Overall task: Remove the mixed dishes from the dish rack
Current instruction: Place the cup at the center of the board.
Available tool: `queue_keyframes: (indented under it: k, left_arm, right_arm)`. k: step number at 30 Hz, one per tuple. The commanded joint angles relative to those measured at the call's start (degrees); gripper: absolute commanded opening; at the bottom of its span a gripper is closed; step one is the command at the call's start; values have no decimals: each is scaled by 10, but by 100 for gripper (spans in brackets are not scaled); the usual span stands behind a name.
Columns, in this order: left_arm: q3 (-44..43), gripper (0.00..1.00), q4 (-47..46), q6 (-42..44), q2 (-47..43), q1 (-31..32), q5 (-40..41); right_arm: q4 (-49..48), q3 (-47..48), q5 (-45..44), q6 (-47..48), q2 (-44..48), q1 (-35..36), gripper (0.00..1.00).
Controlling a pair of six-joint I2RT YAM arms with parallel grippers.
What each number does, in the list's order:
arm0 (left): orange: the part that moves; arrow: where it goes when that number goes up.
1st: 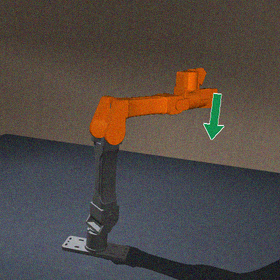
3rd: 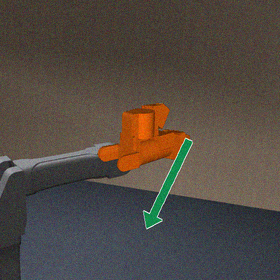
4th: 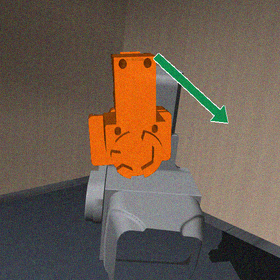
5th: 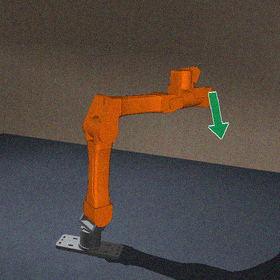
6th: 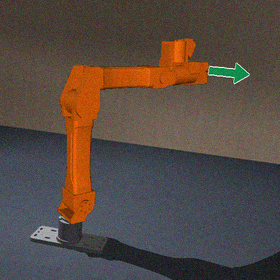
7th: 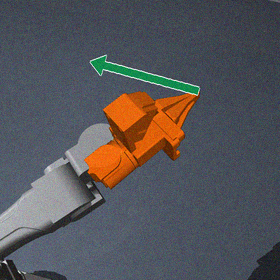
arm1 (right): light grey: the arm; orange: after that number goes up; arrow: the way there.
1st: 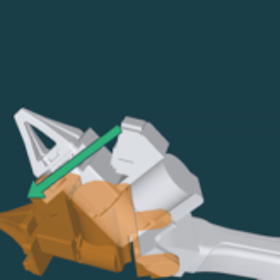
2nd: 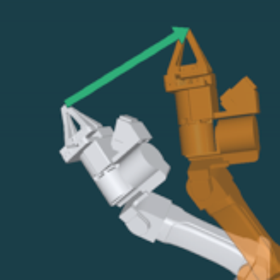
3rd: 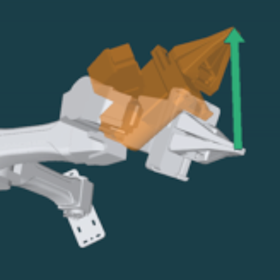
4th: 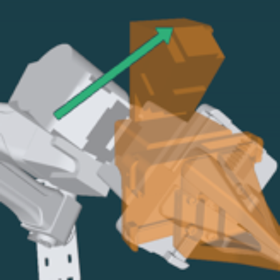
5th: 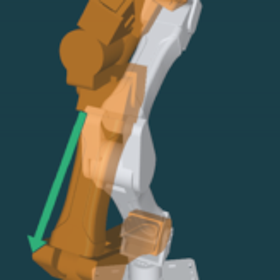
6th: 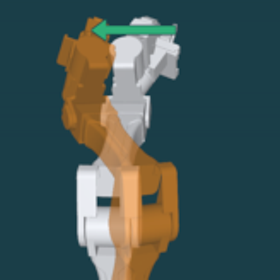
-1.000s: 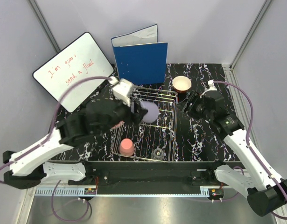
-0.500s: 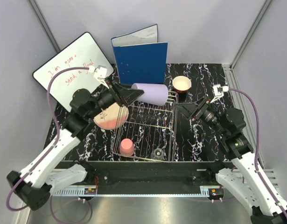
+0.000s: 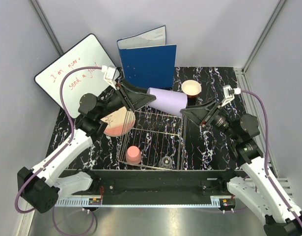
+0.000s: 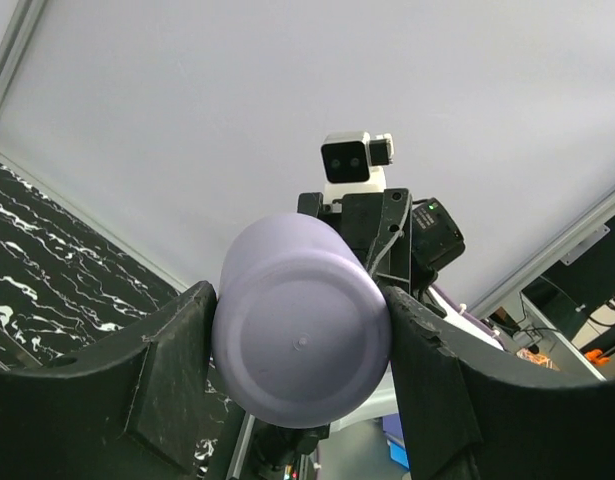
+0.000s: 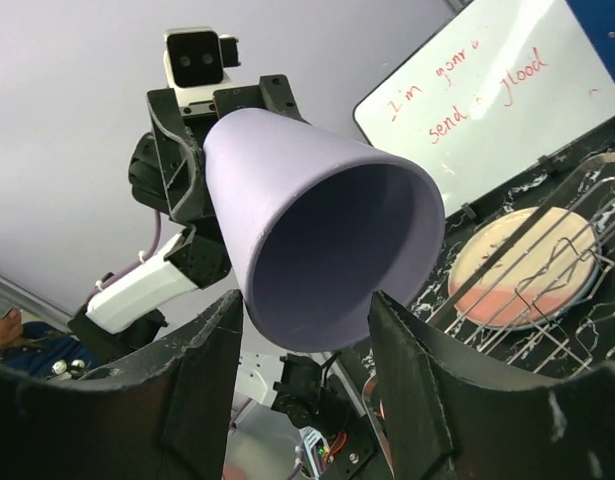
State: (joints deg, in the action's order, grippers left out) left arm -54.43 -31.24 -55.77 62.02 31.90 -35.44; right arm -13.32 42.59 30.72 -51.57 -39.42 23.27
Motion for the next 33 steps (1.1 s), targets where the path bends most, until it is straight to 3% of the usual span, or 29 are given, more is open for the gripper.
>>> queue_keyframes:
  k: [1,7,8,11,12,13,15,17,19,20,22,23,25,26,27,28,33]
  left_arm:
    - [4,0,-89,-41,3,4,-49]
    - [15,0,-112,-58,28,4,-61]
    - [16,0,-117,-63,33,4,-64]
    - [10,0,-125,-72,50,7,-75]
    - [8,8,-127,-72,53,8,-82]
    - [7,32,-125,-71,54,8,-86]
    - [4,99,-76,-39,43,7,-75]
    - [-6,99,-9,4,2,7,-46]
    - [-21,99,111,78,-34,4,32]
    - [-27,99,148,113,-69,2,99]
    - [-37,99,239,137,-100,-4,169]
    - [-36,99,259,153,-116,-7,216]
    - [-28,99,295,160,-151,-9,252]
    - [-23,99,303,156,-159,-9,275]
    - [-16,99,311,153,-172,-10,284]
    - [-12,99,330,152,-176,-10,290]
    - [6,99,411,145,-190,-10,329]
  right_arm:
    - [-67,7,24,-21,-41,2,58]
    - [-106,19,54,-37,-94,17,54]
    - [-105,21,51,-35,-100,23,50]
    - [-86,21,37,-25,-97,26,19]
    - [-73,24,26,-20,-94,27,2]
    - [-36,28,16,1,-89,27,0]
    - [37,47,-21,41,-67,26,0]
    - [94,69,-84,71,-47,27,0]
    - [210,121,-144,127,-41,26,0]
    - [252,174,-222,146,-50,26,0]
    - [372,230,-304,186,-72,25,0]
    - [411,291,-411,195,-110,25,0]
    - [519,356,-509,221,-171,14,0]
    - [551,424,-565,222,-246,-9,0]
    - [604,454,-563,216,-282,-36,0]
    - [621,483,-513,207,-349,-105,0]
    - [661,618,-481,149,-503,-206,0]
